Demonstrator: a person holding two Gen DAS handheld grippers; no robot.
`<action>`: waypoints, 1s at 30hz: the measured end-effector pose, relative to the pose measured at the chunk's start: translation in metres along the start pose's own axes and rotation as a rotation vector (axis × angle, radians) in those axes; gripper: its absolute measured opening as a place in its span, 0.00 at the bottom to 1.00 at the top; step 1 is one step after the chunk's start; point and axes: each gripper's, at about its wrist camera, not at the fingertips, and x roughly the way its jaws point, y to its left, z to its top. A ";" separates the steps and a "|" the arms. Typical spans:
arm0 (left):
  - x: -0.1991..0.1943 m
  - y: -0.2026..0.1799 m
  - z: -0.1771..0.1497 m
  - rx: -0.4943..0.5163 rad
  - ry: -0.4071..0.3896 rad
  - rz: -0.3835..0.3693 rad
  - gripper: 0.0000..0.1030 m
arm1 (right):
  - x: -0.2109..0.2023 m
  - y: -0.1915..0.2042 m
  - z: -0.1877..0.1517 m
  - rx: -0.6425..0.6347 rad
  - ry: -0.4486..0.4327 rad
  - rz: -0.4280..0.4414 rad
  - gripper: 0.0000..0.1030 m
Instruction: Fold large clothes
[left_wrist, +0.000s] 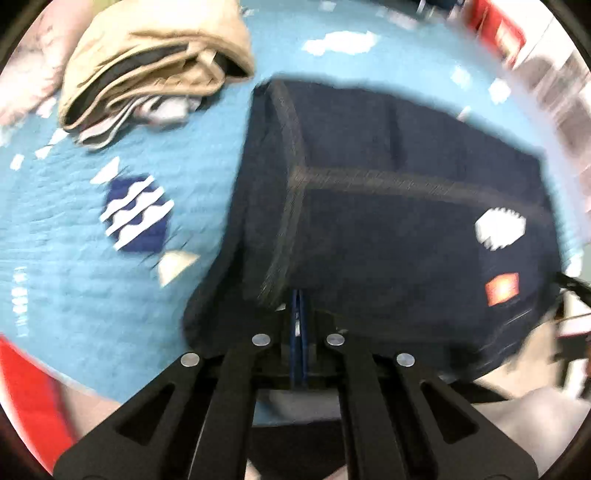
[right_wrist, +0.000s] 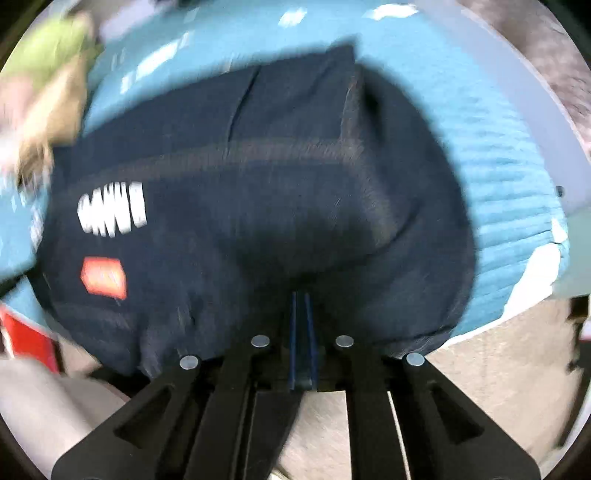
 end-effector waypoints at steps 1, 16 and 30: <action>-0.005 -0.005 0.006 0.017 -0.041 -0.013 0.03 | -0.006 0.008 0.009 -0.002 -0.046 0.025 0.07; 0.084 -0.103 0.113 0.113 -0.167 -0.242 0.02 | 0.097 0.100 0.123 -0.178 -0.060 0.327 0.00; 0.044 0.003 0.094 -0.086 -0.185 -0.073 0.04 | 0.026 -0.037 0.102 0.127 -0.105 0.166 0.12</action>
